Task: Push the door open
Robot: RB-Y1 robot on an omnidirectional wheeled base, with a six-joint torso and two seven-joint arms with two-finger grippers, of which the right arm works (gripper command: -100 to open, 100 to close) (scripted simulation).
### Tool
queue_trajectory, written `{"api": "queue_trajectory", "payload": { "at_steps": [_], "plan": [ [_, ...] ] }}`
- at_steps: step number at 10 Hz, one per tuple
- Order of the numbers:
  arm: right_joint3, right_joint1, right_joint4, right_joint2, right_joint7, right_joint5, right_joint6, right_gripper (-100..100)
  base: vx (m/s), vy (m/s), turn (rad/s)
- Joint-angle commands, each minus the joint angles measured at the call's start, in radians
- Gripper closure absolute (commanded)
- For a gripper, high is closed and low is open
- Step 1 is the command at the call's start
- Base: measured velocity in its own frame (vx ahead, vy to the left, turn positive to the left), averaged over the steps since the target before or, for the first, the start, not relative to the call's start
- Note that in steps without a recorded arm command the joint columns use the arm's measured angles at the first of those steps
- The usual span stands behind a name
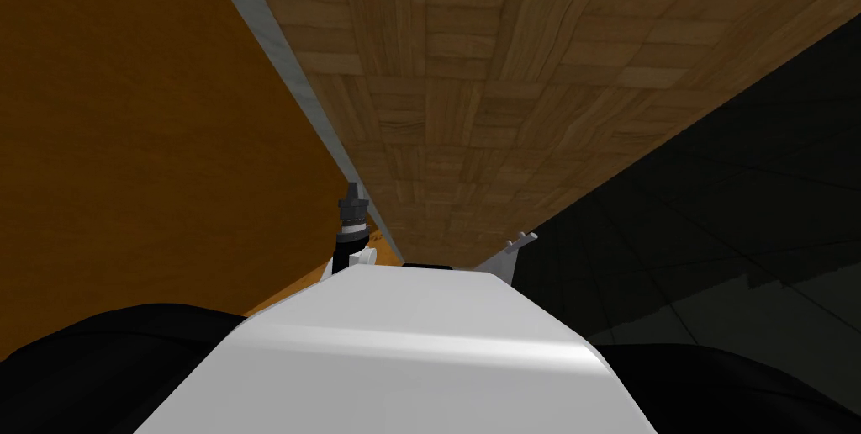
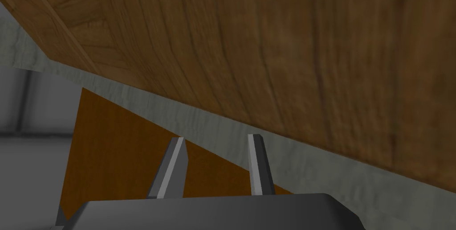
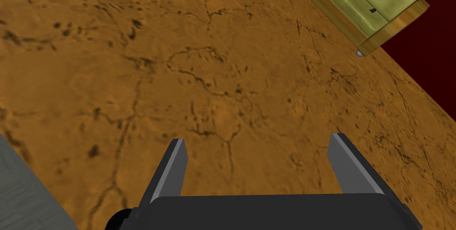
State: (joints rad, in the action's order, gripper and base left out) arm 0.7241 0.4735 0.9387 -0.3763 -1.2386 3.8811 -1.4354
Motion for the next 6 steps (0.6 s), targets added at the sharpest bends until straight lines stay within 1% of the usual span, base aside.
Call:
{"api": "queue_trajectory", "payload": {
  "at_steps": [1,3,5,6],
  "plan": [
    [0.003,-0.004,-0.013,-0.006,-0.009,0.029,-0.008,-100,0.014,-0.018,0.034],
    [0.003,-0.004,-0.013,-0.006,-0.009,0.029,-0.008,-100,0.009,-0.01,0.009],
    [0.003,-0.004,-0.013,-0.006,-0.009,0.029,-0.008,-100,-0.007,0.01,-0.05],
    [0.003,-0.004,-0.013,-0.006,-0.009,0.029,-0.008,-100,0.012,-0.016,0.025]
  ]
}}
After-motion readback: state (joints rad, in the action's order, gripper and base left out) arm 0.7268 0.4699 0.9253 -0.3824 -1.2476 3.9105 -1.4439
